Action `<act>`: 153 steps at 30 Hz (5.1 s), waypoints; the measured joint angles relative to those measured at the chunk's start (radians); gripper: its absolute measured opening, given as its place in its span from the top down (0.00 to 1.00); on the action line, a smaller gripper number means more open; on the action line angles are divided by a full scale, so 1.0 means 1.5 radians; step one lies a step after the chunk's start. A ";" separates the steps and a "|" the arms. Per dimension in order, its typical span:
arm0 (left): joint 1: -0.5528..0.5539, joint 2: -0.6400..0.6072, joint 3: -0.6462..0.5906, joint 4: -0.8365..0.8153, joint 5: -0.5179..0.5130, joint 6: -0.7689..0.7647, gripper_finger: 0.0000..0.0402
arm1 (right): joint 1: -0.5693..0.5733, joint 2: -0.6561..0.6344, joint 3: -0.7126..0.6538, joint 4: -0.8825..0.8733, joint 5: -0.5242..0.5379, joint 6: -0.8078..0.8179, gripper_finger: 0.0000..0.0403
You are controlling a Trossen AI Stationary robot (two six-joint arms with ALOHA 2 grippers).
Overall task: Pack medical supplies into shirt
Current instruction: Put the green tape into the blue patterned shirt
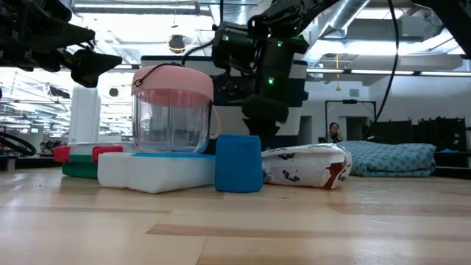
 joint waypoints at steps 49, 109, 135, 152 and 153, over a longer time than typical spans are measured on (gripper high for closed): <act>0.000 0.000 0.000 0.000 0.000 0.000 0.17 | -0.251 -0.084 0.531 -0.256 -0.009 -0.203 0.91; 0.000 0.000 0.000 0.000 -0.004 0.004 0.17 | -0.290 0.044 0.531 -0.320 -0.082 -0.207 0.50; 0.000 0.000 0.000 0.000 -0.003 0.002 0.17 | -0.277 0.056 0.531 -0.302 -0.062 -0.201 0.37; 0.000 0.000 0.000 0.000 -0.004 0.007 0.17 | -0.295 0.056 0.531 -0.315 -0.092 -0.169 0.76; 0.000 0.000 0.000 0.000 -0.004 0.007 0.17 | -0.296 0.056 0.531 -0.313 -0.092 -0.169 0.72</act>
